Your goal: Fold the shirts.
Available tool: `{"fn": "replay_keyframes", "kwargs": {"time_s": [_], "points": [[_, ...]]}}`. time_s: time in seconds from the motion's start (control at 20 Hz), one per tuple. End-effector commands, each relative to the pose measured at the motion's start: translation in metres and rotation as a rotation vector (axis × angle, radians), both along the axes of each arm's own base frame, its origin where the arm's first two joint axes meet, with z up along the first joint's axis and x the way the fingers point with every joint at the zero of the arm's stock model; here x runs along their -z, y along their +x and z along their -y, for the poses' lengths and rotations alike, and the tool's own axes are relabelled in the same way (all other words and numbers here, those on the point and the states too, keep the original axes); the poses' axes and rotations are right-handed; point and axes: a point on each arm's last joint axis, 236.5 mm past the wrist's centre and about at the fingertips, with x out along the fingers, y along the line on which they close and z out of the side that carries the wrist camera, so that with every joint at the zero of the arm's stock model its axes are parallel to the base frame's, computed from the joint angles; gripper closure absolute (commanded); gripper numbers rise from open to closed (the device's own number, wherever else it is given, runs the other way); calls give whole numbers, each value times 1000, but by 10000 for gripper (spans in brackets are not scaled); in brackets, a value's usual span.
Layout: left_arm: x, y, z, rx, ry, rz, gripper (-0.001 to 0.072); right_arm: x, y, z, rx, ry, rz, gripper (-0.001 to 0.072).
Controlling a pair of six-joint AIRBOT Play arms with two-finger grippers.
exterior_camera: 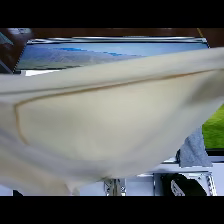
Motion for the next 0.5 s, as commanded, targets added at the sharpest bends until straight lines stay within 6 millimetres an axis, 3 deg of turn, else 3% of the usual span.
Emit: {"fn": "replay_keyframes", "kwargs": {"time_s": [0.0, 0.15, 0.25, 0.35, 0.45], "points": [[60, 56, -25, 15, -69, -211, 672, 92, 28, 16, 50, -48, -365, 656], [145, 122, -31, 138, -214, -477, 672, 170, 83, 15, 50, -47, -548, 656], [212, 164, -38, 193, -325, -654, 672, 225, 129, 13, 62, -21, -609, 656], [270, 205, -42, 224, -375, -771, 672, 274, 183, 5, 60, 23, -608, 656], [320, 256, -40, 257, -367, -832, 671, 308, 244, -5, 58, 87, -531, 656]]}}
